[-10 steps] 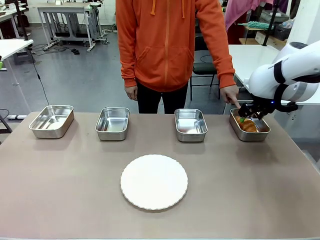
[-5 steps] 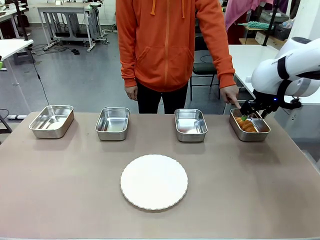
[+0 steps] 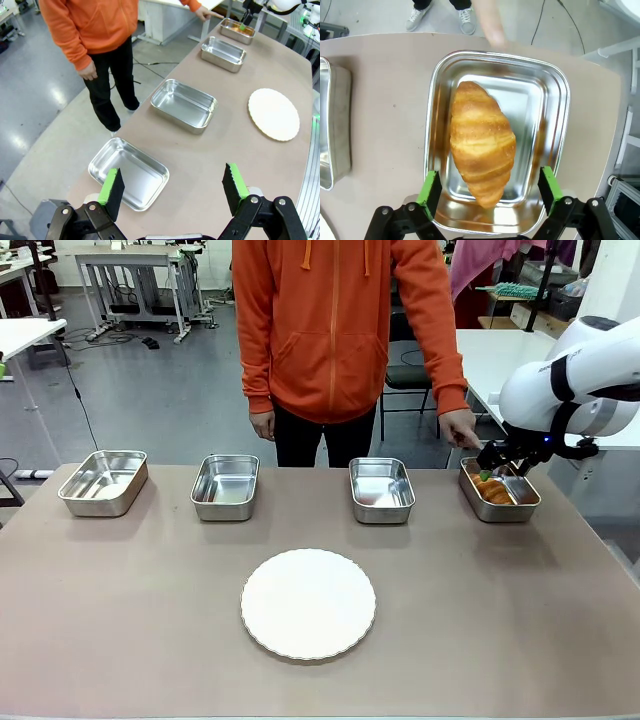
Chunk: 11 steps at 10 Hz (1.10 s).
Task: Place the bread in the container.
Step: Place the Butter Roll into the Airtight Container indicated by the human.
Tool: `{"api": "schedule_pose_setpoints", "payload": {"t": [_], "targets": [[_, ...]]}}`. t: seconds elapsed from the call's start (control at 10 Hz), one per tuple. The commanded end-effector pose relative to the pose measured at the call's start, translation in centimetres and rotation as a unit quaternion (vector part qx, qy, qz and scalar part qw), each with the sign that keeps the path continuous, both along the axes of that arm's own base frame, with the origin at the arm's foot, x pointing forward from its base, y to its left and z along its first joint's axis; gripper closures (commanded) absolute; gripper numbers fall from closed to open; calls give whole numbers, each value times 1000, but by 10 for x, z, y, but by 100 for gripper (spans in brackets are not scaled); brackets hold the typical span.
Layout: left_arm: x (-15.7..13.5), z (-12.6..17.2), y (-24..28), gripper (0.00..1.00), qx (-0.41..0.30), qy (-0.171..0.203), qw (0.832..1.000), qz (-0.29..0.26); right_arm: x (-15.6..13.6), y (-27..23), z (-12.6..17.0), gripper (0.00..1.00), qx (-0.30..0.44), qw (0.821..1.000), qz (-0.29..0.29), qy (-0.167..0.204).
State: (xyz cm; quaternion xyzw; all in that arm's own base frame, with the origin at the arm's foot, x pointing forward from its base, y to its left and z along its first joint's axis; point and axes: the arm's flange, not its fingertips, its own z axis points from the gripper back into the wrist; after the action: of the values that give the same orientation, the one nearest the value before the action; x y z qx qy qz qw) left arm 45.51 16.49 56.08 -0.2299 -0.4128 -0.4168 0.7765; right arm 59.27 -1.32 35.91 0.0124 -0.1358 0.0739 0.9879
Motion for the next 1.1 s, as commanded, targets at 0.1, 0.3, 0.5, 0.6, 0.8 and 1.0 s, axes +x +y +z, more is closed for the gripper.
{"api": "schedule_pose_setpoints", "payload": {"t": [0.1,0.3,0.5,0.6,0.8,1.0], "targets": [[-1,2,-1,0,1,-2,1000,-3,-1,-1,-2,0,3,1000,4,-11],[-1,2,-1,0,1,-2,1000,-3,-15,6,20,0,8,999,-42,-22],[-1,2,-1,0,1,-2,1000,-3,-53,21,65,0,-5,994,-102,-39],[-1,2,-1,0,1,-2,1000,-3,-68,30,80,0,-8,994,-105,-29],[-1,2,-1,0,1,-2,1000,-3,-102,55,98,0,2,992,-122,-31],[-1,2,-1,0,1,-2,1000,-3,-145,84,104,0,8,993,-115,-28]]}}
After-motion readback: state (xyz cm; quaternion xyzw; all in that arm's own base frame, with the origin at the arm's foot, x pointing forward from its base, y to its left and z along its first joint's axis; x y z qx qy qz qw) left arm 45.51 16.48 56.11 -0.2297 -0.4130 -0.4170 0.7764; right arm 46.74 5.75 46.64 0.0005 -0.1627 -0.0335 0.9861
